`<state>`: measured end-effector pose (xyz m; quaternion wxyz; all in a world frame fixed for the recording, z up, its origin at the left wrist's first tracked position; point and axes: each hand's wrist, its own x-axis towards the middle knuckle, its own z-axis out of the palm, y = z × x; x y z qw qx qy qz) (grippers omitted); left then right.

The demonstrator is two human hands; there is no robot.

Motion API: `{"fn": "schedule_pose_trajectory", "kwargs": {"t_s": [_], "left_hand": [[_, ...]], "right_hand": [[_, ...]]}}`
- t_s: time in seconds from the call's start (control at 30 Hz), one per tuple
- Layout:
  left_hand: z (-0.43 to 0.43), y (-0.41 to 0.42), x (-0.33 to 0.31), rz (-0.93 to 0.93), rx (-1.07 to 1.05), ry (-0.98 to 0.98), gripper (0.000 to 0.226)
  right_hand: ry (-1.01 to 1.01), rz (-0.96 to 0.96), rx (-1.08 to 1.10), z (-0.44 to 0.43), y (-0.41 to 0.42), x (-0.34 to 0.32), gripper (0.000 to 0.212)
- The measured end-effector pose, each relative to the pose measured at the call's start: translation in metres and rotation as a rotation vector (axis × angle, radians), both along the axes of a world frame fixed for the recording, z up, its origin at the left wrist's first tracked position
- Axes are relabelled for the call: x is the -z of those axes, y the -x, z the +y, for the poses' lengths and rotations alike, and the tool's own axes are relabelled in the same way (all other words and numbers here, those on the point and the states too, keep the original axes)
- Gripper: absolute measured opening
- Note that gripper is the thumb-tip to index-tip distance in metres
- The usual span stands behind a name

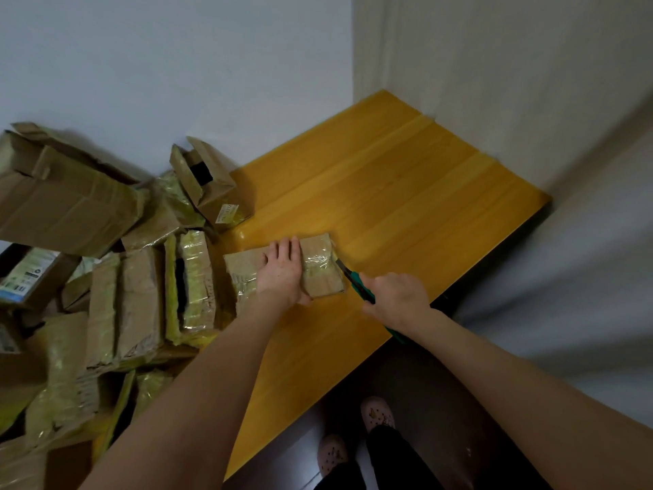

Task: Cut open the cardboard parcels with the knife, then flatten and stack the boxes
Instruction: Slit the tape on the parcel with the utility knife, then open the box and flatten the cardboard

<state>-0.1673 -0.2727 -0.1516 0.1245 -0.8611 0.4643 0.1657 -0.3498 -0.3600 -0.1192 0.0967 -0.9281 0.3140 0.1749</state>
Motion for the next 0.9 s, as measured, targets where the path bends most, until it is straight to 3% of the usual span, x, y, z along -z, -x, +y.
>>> {"fn": "schedule_pose_trajectory", "kwargs": {"t_s": [0.4,0.47,0.6,0.73,0.9], "left_hand": [[-0.001,0.000,-0.002,-0.002,0.010,-0.028,0.131],[0.000,-0.003,-0.003,0.009,-0.060,-0.020,0.132],[-0.005,-0.002,-0.007,-0.032,-0.154,-0.048,0.130],[-0.010,0.005,-0.007,0.024,-0.299,-0.045,0.122],[0.012,-0.011,0.001,0.049,-0.266,-0.051,0.106]], "right_hand": [[-0.116,0.043,0.036,-0.017,0.005,-0.016,0.044],[-0.191,-0.061,0.167,-0.022,0.006,-0.019,0.044],[-0.448,-0.430,0.668,-0.027,-0.010,0.004,0.042],[-0.479,-0.274,0.657,-0.022,-0.033,0.040,0.040],[-0.495,-0.129,0.673,-0.020,-0.053,0.077,0.054]]}}
